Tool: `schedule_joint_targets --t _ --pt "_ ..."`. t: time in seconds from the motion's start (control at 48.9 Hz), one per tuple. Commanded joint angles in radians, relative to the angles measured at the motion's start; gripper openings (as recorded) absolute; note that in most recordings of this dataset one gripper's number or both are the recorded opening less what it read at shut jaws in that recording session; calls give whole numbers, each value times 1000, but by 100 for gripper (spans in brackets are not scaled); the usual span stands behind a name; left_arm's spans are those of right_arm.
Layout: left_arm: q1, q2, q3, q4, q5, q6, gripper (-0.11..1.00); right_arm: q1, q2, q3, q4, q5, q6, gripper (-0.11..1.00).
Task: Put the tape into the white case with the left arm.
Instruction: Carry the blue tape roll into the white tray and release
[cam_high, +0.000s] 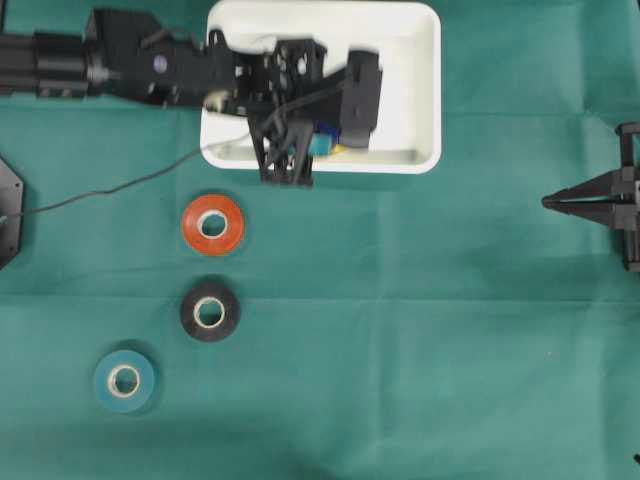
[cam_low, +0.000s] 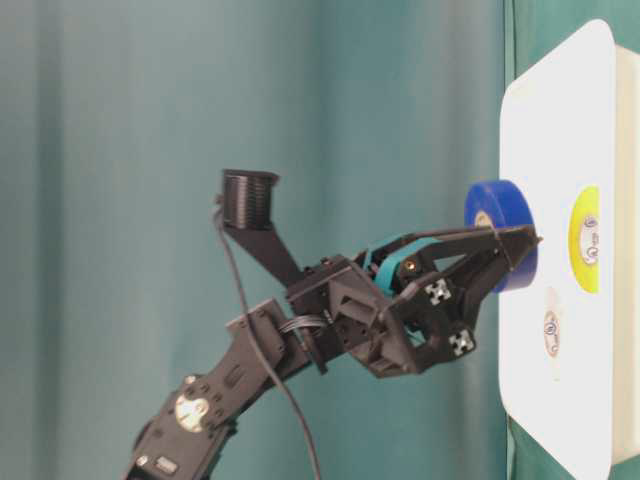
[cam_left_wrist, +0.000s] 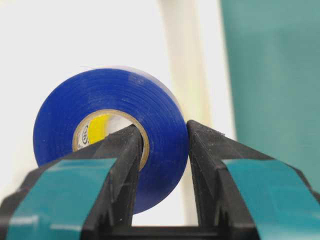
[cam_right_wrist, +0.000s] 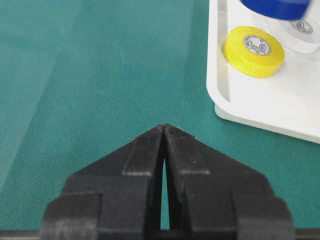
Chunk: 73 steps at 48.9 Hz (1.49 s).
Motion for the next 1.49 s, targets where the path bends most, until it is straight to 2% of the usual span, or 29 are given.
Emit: schedule_joint_targets --t 0.0,0.307,0.921,0.962,1.125,1.166,1.268,1.473 --pt "31 -8 -32 2 -14 2 25 -2 8 -11 -2 -11 3 -10" --pt "124 12 -35 2 -83 5 25 -2 8 -11 -2 -11 3 -10" --pt "120 17 -34 0 -92 3 26 -2 8 -11 0 -9 3 -10" --pt "120 15 -32 0 -92 3 31 0 8 -11 -2 -11 3 -10" --pt "120 12 -26 0 -92 3 79 -2 8 -12 -2 -9 3 -10" --pt "120 12 -23 0 -92 3 80 -2 8 -12 -2 -11 3 -10" --pt "120 9 -17 0 -92 3 73 -2 8 -12 0 -9 3 -10" --pt "120 0 -3 0 -92 0 72 0 8 -11 0 -11 3 -10"
